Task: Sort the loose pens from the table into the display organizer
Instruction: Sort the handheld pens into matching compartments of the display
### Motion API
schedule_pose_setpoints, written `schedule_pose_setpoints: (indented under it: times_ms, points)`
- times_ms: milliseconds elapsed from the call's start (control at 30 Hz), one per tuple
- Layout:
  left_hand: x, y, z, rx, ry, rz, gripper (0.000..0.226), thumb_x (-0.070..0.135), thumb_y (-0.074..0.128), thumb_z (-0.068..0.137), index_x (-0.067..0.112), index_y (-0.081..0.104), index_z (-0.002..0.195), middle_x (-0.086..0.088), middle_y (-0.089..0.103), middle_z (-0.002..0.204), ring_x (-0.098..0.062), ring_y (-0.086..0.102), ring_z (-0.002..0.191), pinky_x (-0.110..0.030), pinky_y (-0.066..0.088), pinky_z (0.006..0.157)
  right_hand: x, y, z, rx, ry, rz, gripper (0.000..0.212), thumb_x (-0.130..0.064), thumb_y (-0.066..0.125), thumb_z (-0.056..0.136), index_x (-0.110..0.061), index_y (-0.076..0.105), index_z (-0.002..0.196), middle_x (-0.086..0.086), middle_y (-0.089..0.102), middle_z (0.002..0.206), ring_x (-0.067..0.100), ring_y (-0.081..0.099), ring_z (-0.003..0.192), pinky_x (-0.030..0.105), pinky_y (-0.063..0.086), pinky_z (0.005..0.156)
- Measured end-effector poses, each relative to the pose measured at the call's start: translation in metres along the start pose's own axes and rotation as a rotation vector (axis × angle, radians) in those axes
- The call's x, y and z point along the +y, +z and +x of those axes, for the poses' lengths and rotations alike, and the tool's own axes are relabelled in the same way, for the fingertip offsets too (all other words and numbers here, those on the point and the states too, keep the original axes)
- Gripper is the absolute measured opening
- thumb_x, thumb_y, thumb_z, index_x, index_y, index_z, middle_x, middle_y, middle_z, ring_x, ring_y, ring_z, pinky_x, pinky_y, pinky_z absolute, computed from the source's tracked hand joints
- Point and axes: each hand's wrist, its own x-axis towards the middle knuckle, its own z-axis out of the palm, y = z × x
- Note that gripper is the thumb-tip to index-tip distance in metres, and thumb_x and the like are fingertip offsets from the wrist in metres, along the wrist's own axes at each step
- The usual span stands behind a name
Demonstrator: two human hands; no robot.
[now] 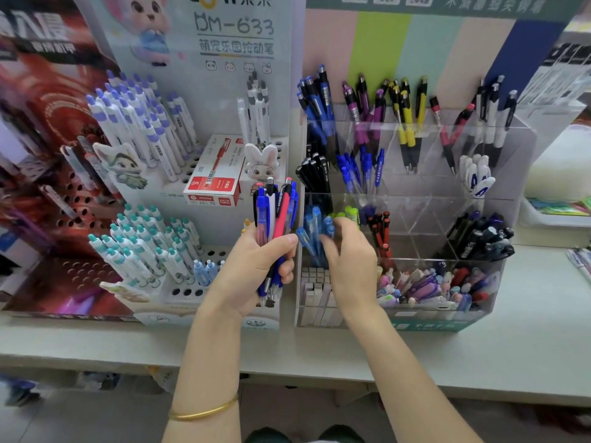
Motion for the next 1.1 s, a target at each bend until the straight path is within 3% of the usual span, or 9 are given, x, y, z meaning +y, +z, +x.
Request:
schedule_pose_setpoints:
  times_ms: [133,233,333,400,467,667,800,1000,1100]
  points:
    - [0.0,0.0,0.001,-0.012,-0.009,-0.004,0.011,0.005,0.055,0.094,0.011,0.047,0.091,-0.001,0.05,0.063,-0.011,0.045,0.047,-0.023,0.044,0.045,-0.001,0.002,0.006,-0.032,-0.001,-0.013,0.031,-0.019,0.061,0.093,-0.006,0.057,0.121,0.01,0.067,0.106,0.026,0.064,0.096,0.041,0.054,0.081]
    - [0.0,-0.001,0.003,-0.012,-0.007,-0.007,0.011,0.005,0.054,0.094,0.012,0.047,0.089,-0.002,0.049,0.064,-0.011,0.044,0.047,-0.022,0.043,0.045,-0.005,0.002,-0.004,-0.099,0.013,0.021,0.056,-0.025,0.06,0.094,-0.012,0.037,0.144,0.007,0.055,0.13,0.019,0.053,0.118,0.026,0.044,0.094]
    - [-0.001,-0.001,0.004,-0.018,-0.006,-0.009,0.011,0.005,0.053,0.095,0.012,0.048,0.088,-0.003,0.049,0.064,-0.011,0.044,0.047,-0.022,0.043,0.045,-0.008,0.001,-0.006,-0.053,-0.122,-0.026,0.066,-0.031,0.061,0.091,-0.021,0.028,0.148,0.007,0.054,0.116,0.019,0.057,0.099,0.029,0.052,0.072]
    - [-0.001,-0.002,0.005,-0.021,-0.007,-0.015,0.011,0.005,0.053,0.095,0.012,0.048,0.089,-0.003,0.049,0.065,-0.011,0.044,0.047,-0.023,0.043,0.045,-0.008,0.002,-0.004,-0.066,-0.173,-0.152,0.066,-0.039,0.062,0.088,-0.023,0.033,0.145,0.007,0.053,0.11,0.02,0.057,0.089,0.03,0.051,0.056]
    - [-0.001,-0.002,0.006,-0.023,-0.009,-0.025,0.01,0.005,0.053,0.095,0.013,0.049,0.09,-0.003,0.048,0.065,-0.011,0.043,0.047,-0.023,0.042,0.045,-0.007,0.006,-0.004,-0.096,-0.156,-0.247,0.065,-0.036,0.069,0.083,-0.019,0.042,0.14,0.011,0.054,0.111,0.025,0.058,0.09,0.032,0.05,0.053]
    - [-0.001,-0.003,0.005,-0.091,0.019,-0.068,0.011,0.005,0.056,0.093,0.011,0.047,0.093,-0.004,0.049,0.066,-0.011,0.044,0.047,-0.023,0.043,0.046,-0.018,0.01,0.003,-0.038,-0.145,-0.149,0.053,-0.017,0.07,0.085,-0.006,0.049,0.132,0.015,0.06,0.1,0.03,0.063,0.08,0.037,0.054,0.054]
    - [-0.003,-0.004,0.007,-0.187,0.044,-0.135,0.02,0.011,0.058,0.085,0.008,0.048,0.102,-0.003,0.053,0.071,-0.011,0.048,0.052,-0.023,0.045,0.049,-0.022,0.005,0.007,-0.077,-0.067,-0.094,0.042,-0.018,0.063,0.091,-0.003,0.048,0.127,0.015,0.06,0.105,0.032,0.062,0.089,0.043,0.054,0.068]
    - [-0.008,0.002,0.01,-0.324,0.003,-0.294,0.03,0.015,0.062,0.078,0.009,0.048,0.104,-0.001,0.049,0.072,-0.006,0.043,0.048,-0.018,0.04,0.043,-0.019,-0.008,-0.003,-0.095,-0.119,-0.061,0.052,-0.015,0.066,0.088,-0.005,0.046,0.135,0.013,0.052,0.126,0.029,0.059,0.103,0.036,0.052,0.075]
    - [-0.01,0.012,0.012,-0.34,-0.003,-0.308,0.029,0.017,0.062,0.075,0.008,0.05,0.1,-0.001,0.046,0.067,-0.006,0.039,0.043,-0.018,0.037,0.039,-0.015,-0.023,0.003,-0.134,-0.101,0.051,0.043,-0.014,0.068,0.085,-0.012,0.052,0.125,0.003,0.053,0.114,0.018,0.061,0.084,0.026,0.05,0.074]
